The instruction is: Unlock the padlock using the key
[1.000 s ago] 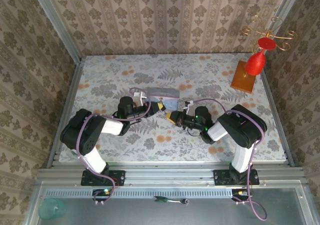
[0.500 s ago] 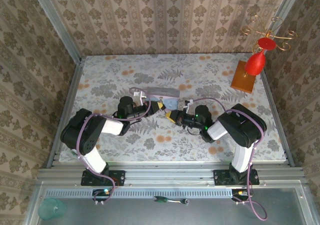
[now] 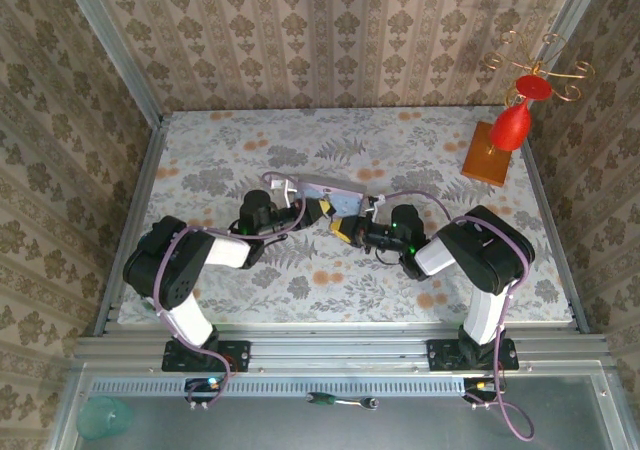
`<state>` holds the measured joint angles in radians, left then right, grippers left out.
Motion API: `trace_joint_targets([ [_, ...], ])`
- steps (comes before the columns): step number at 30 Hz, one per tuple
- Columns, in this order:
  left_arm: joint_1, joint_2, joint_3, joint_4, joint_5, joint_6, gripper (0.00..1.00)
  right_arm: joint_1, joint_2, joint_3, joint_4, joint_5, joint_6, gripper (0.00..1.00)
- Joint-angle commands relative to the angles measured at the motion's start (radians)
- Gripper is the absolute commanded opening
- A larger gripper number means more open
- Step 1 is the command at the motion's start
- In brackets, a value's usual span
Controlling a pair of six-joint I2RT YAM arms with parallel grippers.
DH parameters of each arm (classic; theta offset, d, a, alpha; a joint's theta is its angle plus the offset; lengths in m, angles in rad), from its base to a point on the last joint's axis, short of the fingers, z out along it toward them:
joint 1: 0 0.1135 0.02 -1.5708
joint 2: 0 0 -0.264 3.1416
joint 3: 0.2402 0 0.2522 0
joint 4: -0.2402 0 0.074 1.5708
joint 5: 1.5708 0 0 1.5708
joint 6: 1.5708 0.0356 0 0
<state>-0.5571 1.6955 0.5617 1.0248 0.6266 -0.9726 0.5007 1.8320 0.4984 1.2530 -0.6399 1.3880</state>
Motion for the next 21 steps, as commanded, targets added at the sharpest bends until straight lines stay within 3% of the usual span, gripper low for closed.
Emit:
trace_joint_targets([
  [1,-0.084,-0.007,0.007,0.026,0.233,0.012,0.0,-0.053,-0.017,0.052,0.019,0.16,0.022,0.0],
  [10,-0.061,-0.023,-0.014,0.015,0.206,0.02,0.0,-0.085,-0.143,0.007,-0.187,0.217,-0.067,0.0],
  [21,-0.065,-0.02,-0.009,0.049,0.229,0.005,0.0,-0.082,-0.142,0.021,-0.166,0.203,-0.042,0.0],
])
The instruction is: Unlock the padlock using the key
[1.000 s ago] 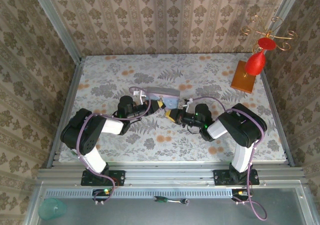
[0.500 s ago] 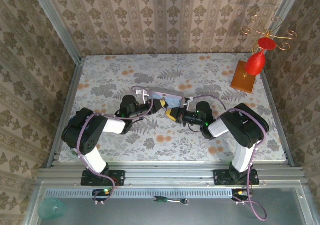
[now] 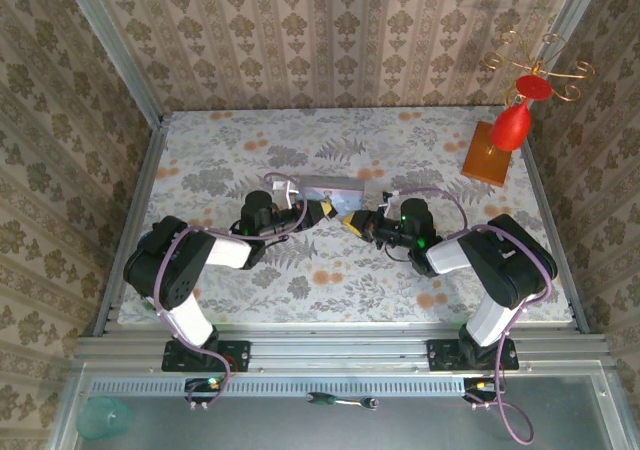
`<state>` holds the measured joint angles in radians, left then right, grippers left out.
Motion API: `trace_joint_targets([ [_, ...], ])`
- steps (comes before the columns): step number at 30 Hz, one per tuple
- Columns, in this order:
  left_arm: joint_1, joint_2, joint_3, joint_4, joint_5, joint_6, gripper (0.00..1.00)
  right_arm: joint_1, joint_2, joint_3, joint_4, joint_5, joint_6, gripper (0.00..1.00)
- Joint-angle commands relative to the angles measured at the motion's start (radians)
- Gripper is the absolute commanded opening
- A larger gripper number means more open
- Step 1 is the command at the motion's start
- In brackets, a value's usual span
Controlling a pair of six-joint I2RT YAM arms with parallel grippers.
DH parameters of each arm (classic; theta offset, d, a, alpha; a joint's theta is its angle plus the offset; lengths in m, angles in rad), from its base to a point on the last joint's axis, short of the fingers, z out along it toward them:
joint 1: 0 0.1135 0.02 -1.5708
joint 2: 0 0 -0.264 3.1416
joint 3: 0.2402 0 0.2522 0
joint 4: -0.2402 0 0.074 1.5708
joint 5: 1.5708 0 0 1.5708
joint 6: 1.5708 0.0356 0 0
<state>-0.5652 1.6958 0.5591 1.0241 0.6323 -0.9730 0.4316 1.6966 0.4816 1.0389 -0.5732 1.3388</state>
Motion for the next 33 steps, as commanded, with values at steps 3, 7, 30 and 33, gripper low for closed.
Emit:
trace_joint_targets([
  [3,-0.059,-0.022,-0.008,0.054,0.222,0.005,0.0,0.003,-0.008,0.053,0.041,0.138,0.008,0.0],
  [7,-0.061,-0.019,-0.011,0.065,0.213,-0.002,0.0,0.043,0.007,0.075,0.047,0.148,0.014,0.0],
  [30,-0.045,-0.089,-0.043,-0.058,0.111,0.048,0.0,0.223,0.104,0.087,0.201,0.319,0.03,0.0],
  [33,-0.038,-0.085,-0.049,-0.06,0.097,0.043,0.0,0.247,0.1,0.076,0.202,0.352,0.034,0.0],
])
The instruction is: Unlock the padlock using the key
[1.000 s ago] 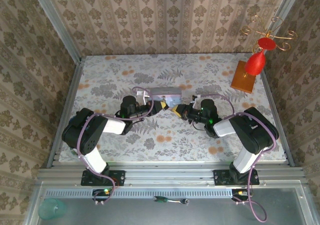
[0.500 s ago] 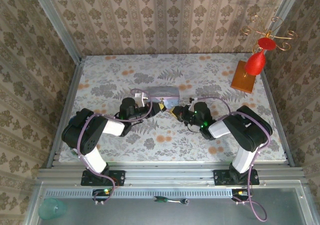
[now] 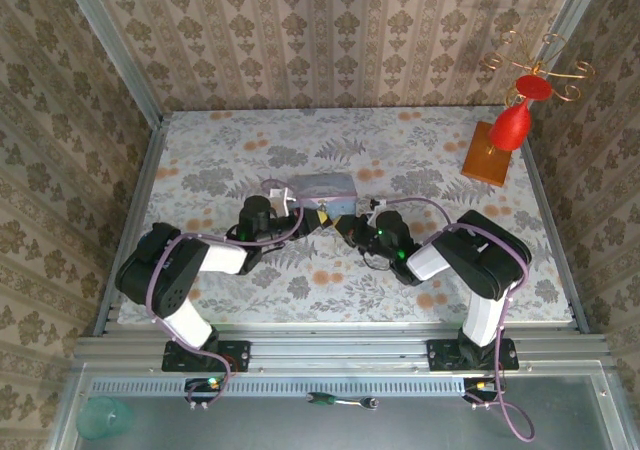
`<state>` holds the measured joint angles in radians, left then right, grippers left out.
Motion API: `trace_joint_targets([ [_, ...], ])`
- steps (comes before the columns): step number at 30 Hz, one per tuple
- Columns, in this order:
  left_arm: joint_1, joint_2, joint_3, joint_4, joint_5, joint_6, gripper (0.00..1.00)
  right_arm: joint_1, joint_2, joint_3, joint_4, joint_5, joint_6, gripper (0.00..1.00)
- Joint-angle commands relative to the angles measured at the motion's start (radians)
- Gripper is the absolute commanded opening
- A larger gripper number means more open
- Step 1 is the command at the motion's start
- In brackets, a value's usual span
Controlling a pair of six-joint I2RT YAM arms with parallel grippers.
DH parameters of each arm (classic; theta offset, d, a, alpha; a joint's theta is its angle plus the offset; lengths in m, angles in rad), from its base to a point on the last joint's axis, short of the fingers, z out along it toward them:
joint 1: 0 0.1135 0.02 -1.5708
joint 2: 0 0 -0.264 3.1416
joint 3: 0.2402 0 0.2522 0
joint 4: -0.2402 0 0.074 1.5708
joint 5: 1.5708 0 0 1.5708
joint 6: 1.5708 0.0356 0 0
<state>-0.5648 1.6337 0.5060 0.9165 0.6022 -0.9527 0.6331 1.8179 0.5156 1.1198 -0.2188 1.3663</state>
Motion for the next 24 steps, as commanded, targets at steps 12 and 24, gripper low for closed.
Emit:
trace_joint_targets([
  [12,0.011,-0.073,0.004,-0.18,0.031,0.126,0.0,0.045,-0.206,0.024,-0.266,0.041,-0.174,0.03],
  [24,0.003,-0.1,0.09,-0.529,-0.127,0.321,0.0,0.051,-0.381,0.26,-1.235,0.02,-0.834,0.28],
])
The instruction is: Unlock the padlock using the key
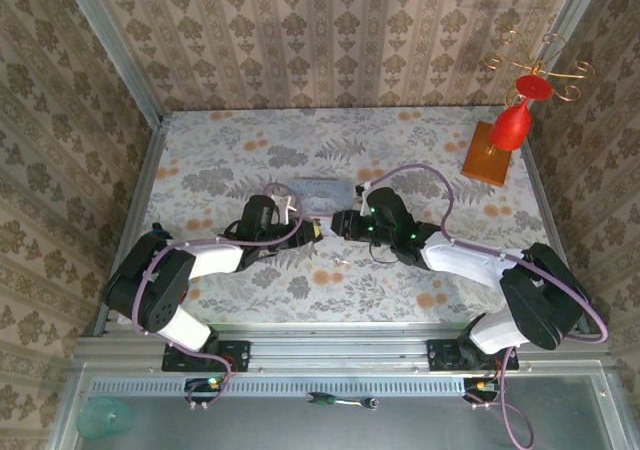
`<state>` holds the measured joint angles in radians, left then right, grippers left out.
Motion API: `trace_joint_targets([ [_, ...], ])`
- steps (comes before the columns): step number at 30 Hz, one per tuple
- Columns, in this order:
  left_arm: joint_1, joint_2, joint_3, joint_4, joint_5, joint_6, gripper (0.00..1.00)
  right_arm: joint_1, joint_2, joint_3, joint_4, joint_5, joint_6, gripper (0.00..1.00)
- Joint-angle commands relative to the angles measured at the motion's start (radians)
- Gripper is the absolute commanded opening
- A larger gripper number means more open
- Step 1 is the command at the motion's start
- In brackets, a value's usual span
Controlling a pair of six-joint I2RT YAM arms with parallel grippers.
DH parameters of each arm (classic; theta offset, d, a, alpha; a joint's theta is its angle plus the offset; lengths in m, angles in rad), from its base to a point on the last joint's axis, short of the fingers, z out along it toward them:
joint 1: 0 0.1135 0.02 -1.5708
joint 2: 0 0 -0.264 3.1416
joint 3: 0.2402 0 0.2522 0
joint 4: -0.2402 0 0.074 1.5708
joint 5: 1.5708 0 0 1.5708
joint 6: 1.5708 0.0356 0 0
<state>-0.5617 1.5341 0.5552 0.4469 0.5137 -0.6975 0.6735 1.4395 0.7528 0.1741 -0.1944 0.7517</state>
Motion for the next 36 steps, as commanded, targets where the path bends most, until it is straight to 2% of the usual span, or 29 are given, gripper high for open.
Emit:
trace_joint_targets([
  [1,0.0,0.007,0.047,-0.073,-0.045,0.071,0.0,0.012,-0.002,0.037,-0.327,0.005,-0.264,0.29],
  [6,0.0,0.037,0.058,-0.094,-0.056,0.082,0.0,0.022,0.036,0.096,-0.453,0.04,-0.412,0.35],
  [12,0.018,0.062,0.05,-0.082,-0.057,0.067,0.02,0.052,0.114,0.157,-0.504,0.057,-0.494,0.4],
  [15,0.036,0.067,0.036,-0.058,-0.047,0.049,0.07,0.078,0.166,0.201,-0.542,0.093,-0.53,0.42],
  [18,0.052,0.069,0.019,-0.035,-0.039,0.031,0.17,0.101,0.213,0.238,-0.566,0.122,-0.557,0.43],
  [26,0.079,0.053,-0.002,-0.013,-0.019,0.013,0.27,0.144,0.306,0.32,-0.627,0.189,-0.585,0.49],
  [30,0.086,0.034,-0.011,-0.017,-0.024,0.009,0.38,0.153,0.334,0.341,-0.65,0.225,-0.583,0.5],
  [36,0.089,0.014,-0.021,-0.014,-0.027,0.01,0.46,0.167,0.38,0.375,-0.688,0.265,-0.579,0.48],
])
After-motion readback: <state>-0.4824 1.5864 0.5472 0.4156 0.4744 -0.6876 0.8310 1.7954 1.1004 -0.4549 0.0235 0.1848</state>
